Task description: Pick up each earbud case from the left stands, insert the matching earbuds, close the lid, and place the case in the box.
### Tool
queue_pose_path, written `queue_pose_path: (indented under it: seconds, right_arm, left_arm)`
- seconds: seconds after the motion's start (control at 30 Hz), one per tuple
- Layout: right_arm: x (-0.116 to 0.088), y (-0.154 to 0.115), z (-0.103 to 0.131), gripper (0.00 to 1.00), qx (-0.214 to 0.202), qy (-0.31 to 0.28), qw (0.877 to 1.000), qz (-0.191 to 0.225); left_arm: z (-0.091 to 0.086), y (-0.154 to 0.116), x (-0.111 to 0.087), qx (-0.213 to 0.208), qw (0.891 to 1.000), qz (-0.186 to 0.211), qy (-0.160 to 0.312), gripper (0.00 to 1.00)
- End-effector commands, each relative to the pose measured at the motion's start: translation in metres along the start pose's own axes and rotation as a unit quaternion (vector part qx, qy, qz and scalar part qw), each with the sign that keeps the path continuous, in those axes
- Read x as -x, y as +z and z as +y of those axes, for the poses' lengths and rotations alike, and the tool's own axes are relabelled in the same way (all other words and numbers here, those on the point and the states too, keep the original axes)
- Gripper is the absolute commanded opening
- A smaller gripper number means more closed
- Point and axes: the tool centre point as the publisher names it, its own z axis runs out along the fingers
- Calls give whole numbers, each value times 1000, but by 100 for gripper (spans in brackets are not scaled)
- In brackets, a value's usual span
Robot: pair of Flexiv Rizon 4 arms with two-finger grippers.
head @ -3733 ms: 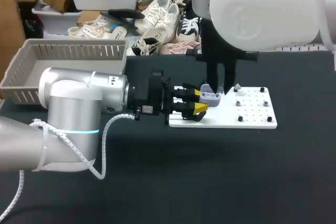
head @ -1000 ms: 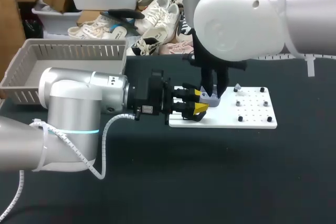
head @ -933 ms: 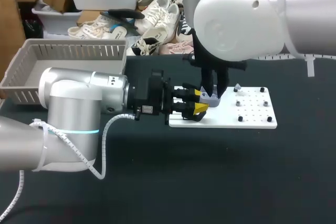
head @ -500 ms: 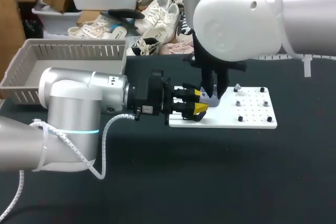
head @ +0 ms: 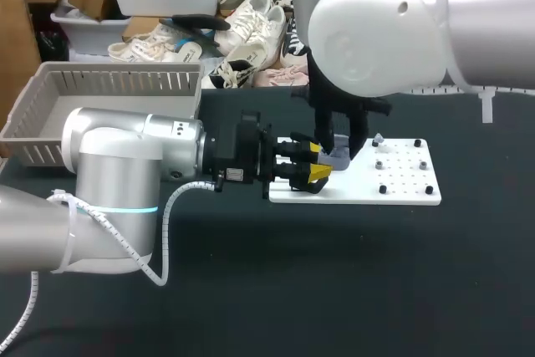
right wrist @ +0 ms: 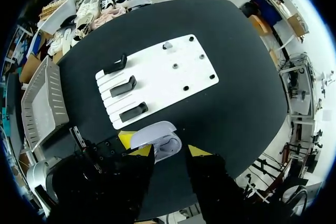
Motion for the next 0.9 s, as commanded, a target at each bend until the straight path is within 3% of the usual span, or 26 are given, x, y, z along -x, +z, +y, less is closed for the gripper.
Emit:
queue_pose_path:
  seconds: [0.03, 0.2, 0.47, 0.53, 0.6, 0.9]
  right_arm:
    - [-4, -9, -6, 40, 13, 4, 1000, -6]
    - [1, -26, -22, 41, 40, 24, 999, -7]
    - [35, -46, -55, 44, 94, 39, 995, -10]
    - [42, -45, -55, 46, 97, 13, 995, -8]
    - [51, -43, -52, 58, 96, -6, 995, -8]
    - [85, -32, -31, 49, 92, -77, 991, -55]
  left_arm:
    - [-1, 0, 0, 3, 1000, -1, 1, 0]
    - [-1, 0, 0, 3, 1000, -1, 1, 0]
    - [-1, 0, 0, 3, 1000, -1, 1, 0]
    - [-1, 0, 0, 3, 1000, -1, 1, 0]
    - [-1, 0, 0, 3, 1000, -1, 1, 0]
    - [-1, 0, 0, 3, 1000, -1, 1, 0]
